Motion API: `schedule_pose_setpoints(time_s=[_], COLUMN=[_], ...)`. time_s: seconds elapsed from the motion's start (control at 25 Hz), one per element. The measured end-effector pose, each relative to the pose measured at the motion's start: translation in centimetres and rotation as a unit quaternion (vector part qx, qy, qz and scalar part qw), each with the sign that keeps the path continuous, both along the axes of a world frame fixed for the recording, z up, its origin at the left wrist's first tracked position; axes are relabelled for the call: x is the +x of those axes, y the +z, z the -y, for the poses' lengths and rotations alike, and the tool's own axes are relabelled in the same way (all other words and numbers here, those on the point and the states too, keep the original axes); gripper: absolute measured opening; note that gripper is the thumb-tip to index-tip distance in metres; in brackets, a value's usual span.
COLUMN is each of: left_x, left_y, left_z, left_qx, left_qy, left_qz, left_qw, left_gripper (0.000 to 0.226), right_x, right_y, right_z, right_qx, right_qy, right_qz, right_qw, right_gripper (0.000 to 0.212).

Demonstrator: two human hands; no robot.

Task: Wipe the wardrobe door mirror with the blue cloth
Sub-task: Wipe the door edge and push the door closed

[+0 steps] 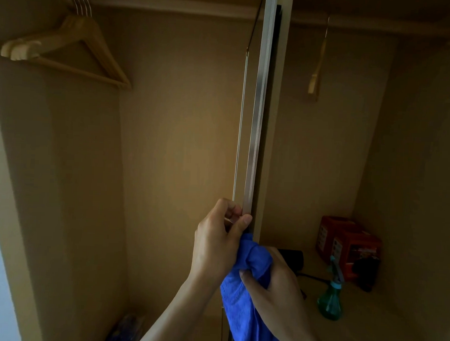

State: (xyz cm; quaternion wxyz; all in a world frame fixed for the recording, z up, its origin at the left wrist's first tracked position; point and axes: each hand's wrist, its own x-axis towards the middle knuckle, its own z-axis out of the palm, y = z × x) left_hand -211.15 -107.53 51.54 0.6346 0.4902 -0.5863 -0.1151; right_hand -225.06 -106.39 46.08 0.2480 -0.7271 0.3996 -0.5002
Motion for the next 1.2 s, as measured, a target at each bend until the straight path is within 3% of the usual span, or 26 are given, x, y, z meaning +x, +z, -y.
schedule_pose_setpoints(time_s=[1.2], left_x=[1.4], left_y=[0.4], left_z=[8.7], left_qx=[0.035], left_qy=[0.013], left_qz=[0.030], left_qw=[0.999], left_gripper=[0.011], right_x=[2.2], right_y=[0.8], right_z=[8.6], right_qx=[0.004], right_qy=[-0.035], right_qz=[-0.044], right_qw=[0.998], right_gripper=[0.032])
